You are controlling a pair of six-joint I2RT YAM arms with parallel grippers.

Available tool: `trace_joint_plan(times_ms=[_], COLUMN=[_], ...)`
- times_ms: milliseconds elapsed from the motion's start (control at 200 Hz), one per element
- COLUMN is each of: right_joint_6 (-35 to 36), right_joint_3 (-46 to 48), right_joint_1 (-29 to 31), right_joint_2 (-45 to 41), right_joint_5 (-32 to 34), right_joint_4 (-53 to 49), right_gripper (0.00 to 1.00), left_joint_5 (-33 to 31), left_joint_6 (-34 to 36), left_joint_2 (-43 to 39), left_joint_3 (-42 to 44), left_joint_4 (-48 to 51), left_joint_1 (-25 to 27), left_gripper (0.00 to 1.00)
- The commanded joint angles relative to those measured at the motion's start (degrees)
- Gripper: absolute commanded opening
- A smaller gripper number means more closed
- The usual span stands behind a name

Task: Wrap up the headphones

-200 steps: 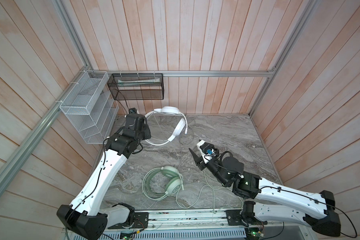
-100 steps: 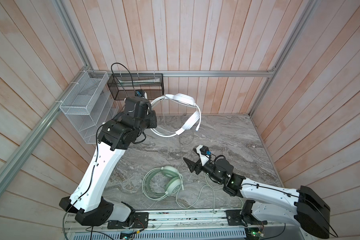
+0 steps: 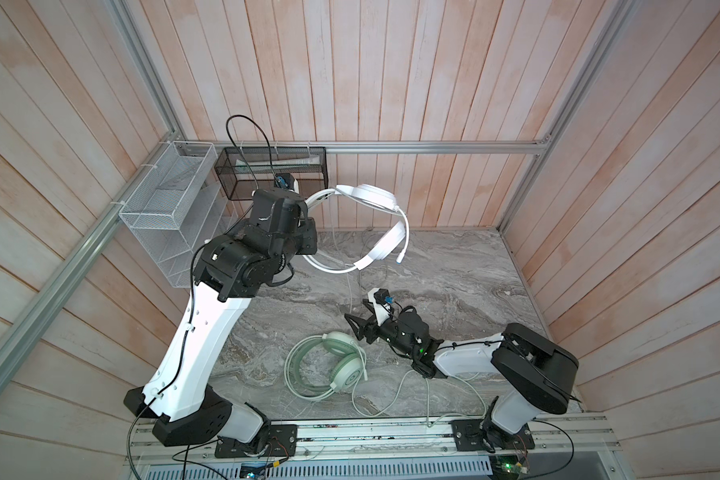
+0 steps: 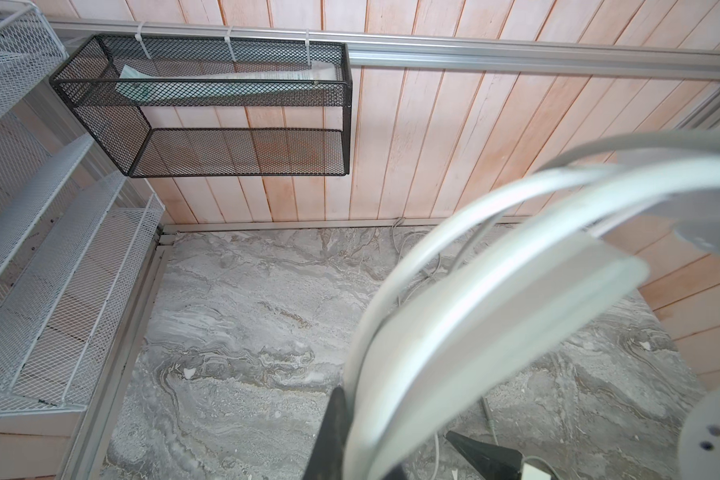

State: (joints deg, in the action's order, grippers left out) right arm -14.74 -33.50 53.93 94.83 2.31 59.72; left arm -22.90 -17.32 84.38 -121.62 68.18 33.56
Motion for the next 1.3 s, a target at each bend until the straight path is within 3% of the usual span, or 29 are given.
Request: trace_joint_plan(times_ms=[0, 170, 275, 350, 445, 500, 680, 975, 1165, 1295], right_joint_6=[-0.40, -0.20, -0.17, 0.61, 1.49, 2.90, 10.72, 15.95, 22.99, 28.03], right_joint_3=[-0.48, -4.86, -7.25, -7.72, -6.53, -5.16, 0.76, -1.20, -13.84, -20.64], right_joint_1=[-0.24, -0.25, -0.24, -0.27, -0.18, 0.76, 8.33, 21.13, 22.63, 22.62], right_joint_2=[1.56, 7.00, 10.43, 10.97, 8.13, 4.77, -9.36, -27.91, -29.72, -27.14], right_joint_5=[0.86, -2.70, -2.97, -1.96, -0.65, 0.81, 11.88, 19.52, 18.52, 25.01], right_joint_4=[4.96, 4.54, 4.52, 3.19, -1.03, -4.98, -17.03, -40.69, -59.10, -64.92], right_gripper=[0.78, 0.72, 0.63, 0.45, 0.09, 0.00, 0.00, 0.00, 0.00, 0.00], left_joint_5=[-0.72, -0.92, -1.55, -2.72, -5.23, -5.36, -4.61, -9.22, -9.10, -8.39], left_joint_6=[-0.87, -0.70, -0.69, -0.49, 0.75, 1.27, 2.09, 5.12, 5.95, 6.11], left_joint_2=[-0.60, -0.83, -1.05, -1.29, -1.88, -2.09, 0.23, 5.28, 6.33, 4.75], left_joint_3=[-1.78, -0.77, -0.26, 0.33, 2.80, 4.57, 8.50, 17.01, 24.01, 31.20], left_joint_4=[-2.78, -3.37, -3.49, -3.72, -5.29, -6.59, -11.85, -19.18, -23.35, -26.39], left_joint_1=[0.28, 0.32, 0.28, 0.28, -0.25, -1.58, -6.72, -8.34, -7.92, -6.57], left_gripper=[0.00, 0.00, 0.00, 0.00, 0.00, 0.00, 0.00, 0.00, 0.00, 0.00])
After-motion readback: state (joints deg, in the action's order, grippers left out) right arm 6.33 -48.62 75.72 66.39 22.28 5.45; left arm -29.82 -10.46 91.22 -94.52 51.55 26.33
